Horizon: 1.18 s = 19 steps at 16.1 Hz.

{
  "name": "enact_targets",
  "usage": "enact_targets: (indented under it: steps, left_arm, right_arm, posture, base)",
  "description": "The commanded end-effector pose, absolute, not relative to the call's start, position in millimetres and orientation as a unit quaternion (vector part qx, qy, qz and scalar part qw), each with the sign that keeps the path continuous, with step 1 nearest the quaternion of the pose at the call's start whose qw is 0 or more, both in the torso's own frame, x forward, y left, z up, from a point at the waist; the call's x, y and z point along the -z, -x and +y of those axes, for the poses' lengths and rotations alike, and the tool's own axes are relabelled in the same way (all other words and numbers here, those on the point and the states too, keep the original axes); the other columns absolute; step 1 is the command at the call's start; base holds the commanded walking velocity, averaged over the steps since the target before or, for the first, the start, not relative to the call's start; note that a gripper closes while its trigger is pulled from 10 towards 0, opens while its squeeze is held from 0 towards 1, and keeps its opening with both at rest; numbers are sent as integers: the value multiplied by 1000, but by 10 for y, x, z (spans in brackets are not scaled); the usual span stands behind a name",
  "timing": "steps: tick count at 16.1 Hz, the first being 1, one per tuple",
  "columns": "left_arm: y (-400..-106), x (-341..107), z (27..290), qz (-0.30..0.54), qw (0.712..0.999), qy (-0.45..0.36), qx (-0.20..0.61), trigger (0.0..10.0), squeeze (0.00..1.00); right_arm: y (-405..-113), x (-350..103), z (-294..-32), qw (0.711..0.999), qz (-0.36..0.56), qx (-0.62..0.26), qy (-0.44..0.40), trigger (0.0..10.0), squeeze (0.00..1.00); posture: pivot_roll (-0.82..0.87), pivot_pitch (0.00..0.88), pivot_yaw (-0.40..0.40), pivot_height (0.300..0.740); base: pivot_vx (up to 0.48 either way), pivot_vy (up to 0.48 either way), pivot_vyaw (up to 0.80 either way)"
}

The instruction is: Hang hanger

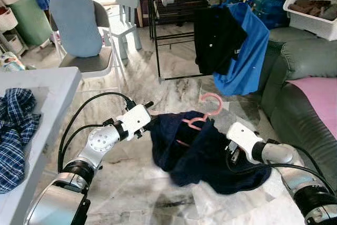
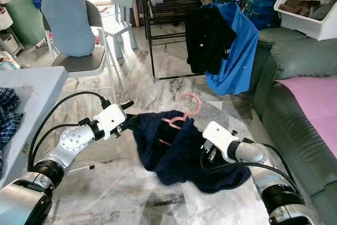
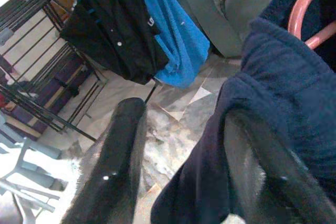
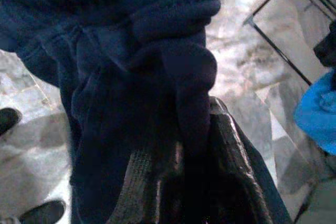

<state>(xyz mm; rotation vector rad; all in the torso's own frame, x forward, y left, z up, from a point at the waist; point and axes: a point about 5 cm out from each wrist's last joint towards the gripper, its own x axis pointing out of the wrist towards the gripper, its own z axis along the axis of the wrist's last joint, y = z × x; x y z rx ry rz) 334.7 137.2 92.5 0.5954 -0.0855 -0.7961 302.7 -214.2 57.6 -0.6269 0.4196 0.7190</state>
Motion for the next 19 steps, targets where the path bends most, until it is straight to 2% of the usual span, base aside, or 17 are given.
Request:
enact_targets:
  steps: [1, 5, 7, 8, 9, 10, 13, 16, 19]
  left_arm:
    - [-3387, -964, 1452, -38, 892, -272, 359, 10000, 1000]
    - [-3350, -755, 1624, 21, 959, -130, 250, 10000, 1000]
    - [-3288, -618, 1693, 44, 978, -88, 183, 10000, 1000]
    - [-3254, -545, 1735, 59, 985, -69, 145, 10000, 1000]
    - [-3224, -484, 1768, 74, 989, -52, 116, 10000, 1000]
    - [-3184, -414, 1796, 90, 991, -27, 90, 10000, 1000]
    - [-3089, -300, 1841, 104, 994, 9, 30, 10000, 1000]
    - [-3047, -271, 1861, 101, 995, 17, -5, 10000, 1000]
    - [-2937, -181, 1896, 109, 994, 23, -24, 10000, 1000]
  right_arm:
    - [-3116, -603, -2160, 884, 206, -300, 294, 0, 0]
    - [-3182, -570, -2206, 934, 211, -179, 224, 0, 0]
    - [-3190, -561, -2222, 945, 206, -144, 211, 0, 0]
    - [-3195, -559, -2233, 949, 205, -121, 207, 980, 0]
    - [-3194, -553, -2239, 951, 205, -106, 206, 4863, 0]
    - [-3198, -554, -2203, 959, 199, -93, 177, 10000, 0]
    - [-3189, -538, -2105, 978, 178, -43, 103, 10000, 0]
    - [-3122, -463, -2039, 983, 172, 10, 59, 10000, 0]
    - [-3014, -408, -1990, 984, 175, 2, 16, 10000, 0]
  posture:
    - [-160, 0, 68, 740]
    - [-162, 0, 67, 740]
    - [-161, 0, 62, 740]
    - [-161, 0, 61, 740]
    - [-162, 0, 59, 740]
    - [-159, 0, 57, 740]
    - [-154, 0, 58, 740]
    - [-153, 0, 55, 740]
    - [-162, 0, 58, 740]
  base:
    - [0, 0, 0]
    - [0, 0, 0]
    - [0, 0, 0]
    - [0, 0, 0]
    - [0, 0, 0]
    - [0, 0, 0]
    - [0, 0, 0]
    - [0, 0, 0]
    - [0, 0, 0]
